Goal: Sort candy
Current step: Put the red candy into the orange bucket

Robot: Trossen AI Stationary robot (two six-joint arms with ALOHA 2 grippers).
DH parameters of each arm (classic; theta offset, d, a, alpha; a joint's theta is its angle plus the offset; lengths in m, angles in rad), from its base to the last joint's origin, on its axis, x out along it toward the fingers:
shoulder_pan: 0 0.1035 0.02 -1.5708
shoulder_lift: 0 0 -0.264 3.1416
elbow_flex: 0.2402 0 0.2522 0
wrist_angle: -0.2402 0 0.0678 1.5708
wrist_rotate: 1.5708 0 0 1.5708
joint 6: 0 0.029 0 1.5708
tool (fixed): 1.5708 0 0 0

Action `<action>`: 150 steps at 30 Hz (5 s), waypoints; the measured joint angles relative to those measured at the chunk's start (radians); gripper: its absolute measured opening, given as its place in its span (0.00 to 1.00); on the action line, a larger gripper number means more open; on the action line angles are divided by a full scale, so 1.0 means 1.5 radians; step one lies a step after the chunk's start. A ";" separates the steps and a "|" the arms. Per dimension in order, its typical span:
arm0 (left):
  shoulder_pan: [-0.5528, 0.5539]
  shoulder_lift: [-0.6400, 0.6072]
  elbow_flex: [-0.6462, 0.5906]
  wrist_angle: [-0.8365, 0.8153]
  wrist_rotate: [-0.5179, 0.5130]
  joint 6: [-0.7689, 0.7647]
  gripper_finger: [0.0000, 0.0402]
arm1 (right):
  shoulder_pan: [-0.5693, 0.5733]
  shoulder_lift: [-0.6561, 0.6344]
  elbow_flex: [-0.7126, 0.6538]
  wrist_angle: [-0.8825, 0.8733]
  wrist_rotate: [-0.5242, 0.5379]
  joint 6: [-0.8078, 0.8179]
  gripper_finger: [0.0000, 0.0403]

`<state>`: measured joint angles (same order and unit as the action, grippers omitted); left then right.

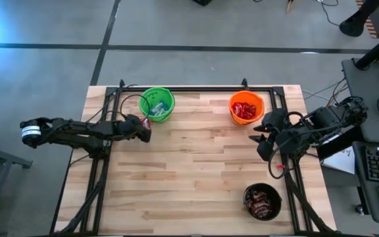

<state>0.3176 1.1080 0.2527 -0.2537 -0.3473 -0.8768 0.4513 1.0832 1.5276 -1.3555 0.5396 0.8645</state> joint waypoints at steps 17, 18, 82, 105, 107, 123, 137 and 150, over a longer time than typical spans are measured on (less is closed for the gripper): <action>0.001 0.003 0.019 -0.047 0.026 0.017 0.10 | 0.000 0.000 0.000 0.007 0.000 0.000 0.42; 0.001 0.003 0.025 -0.048 0.032 0.018 0.10 | 0.000 0.000 0.000 0.007 0.000 0.000 0.42; -0.012 0.172 0.310 -0.333 0.081 0.029 0.43 | 0.000 -0.001 0.000 0.002 -0.020 -0.043 0.42; -0.034 0.211 0.288 -0.301 0.061 -0.044 0.46 | 0.002 -0.001 0.000 0.002 -0.052 -0.035 0.42; -0.034 0.226 0.279 -0.293 0.062 -0.045 0.46 | 0.002 -0.001 0.000 0.004 -0.063 -0.031 0.42; -0.047 0.233 0.250 -0.265 0.092 -0.005 0.21 | 0.002 -0.001 0.000 0.006 -0.083 -0.008 0.41; -0.139 0.131 0.253 -0.321 0.092 -0.016 0.00 | 0.002 -0.001 0.000 0.006 -0.083 -0.032 0.33; -0.237 -0.037 0.383 -0.353 0.086 0.074 0.00 | 0.001 0.003 0.000 0.133 -0.080 -0.124 0.33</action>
<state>-0.0384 1.0526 0.8275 -0.7829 -0.2176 -0.7664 0.4530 1.0881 1.5276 -1.1558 0.4200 0.6790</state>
